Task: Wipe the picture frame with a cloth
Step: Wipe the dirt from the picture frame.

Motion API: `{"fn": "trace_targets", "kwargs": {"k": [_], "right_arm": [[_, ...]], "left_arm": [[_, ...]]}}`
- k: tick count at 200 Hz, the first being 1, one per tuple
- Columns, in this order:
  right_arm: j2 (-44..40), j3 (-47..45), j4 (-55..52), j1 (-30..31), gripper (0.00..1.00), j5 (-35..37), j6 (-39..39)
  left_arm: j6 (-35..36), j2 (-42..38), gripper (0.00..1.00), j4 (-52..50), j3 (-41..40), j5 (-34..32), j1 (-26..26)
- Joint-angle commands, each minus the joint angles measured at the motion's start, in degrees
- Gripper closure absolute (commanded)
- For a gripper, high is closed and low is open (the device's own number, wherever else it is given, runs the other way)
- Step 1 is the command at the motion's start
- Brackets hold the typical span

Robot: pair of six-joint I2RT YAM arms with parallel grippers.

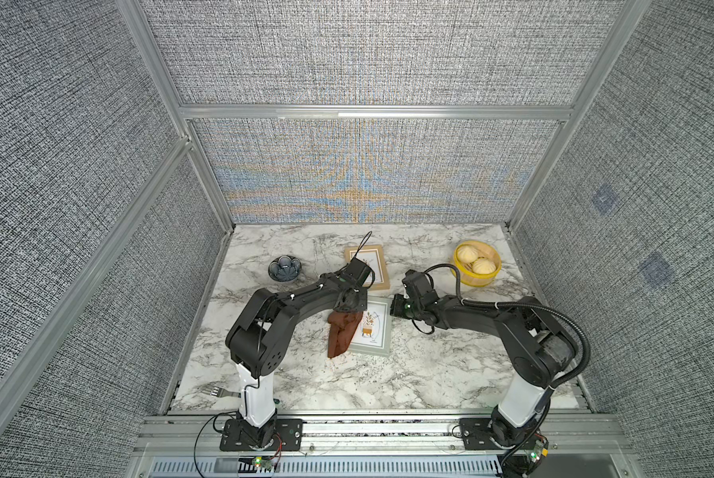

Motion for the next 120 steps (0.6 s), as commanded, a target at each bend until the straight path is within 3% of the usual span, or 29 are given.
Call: {"fn": "trace_targets", "kwargs": {"k": [1, 23, 47, 120], "right_arm": [[2.6, -1.5, -21.0, 0.1, 0.94, 2.8, -2.2], [2.6, -1.7, -20.8, 0.1, 0.94, 2.9, -2.0], [2.6, -1.7, -20.7, 0.1, 0.94, 2.8, -1.8], [2.5, -1.5, -20.1, 0.1, 0.94, 2.7, -1.6]], "left_arm": [[3.0, 2.8, 1.0, -3.5, 2.7, -0.9, 0.9], [3.7, 5.0, 1.0, -5.0, 4.5, 0.1, 1.0], [2.8, 3.9, 1.0, -5.0, 0.7, 1.4, 1.0], [1.2, -13.5, 1.0, -8.5, -21.4, 7.3, -2.8]]}}
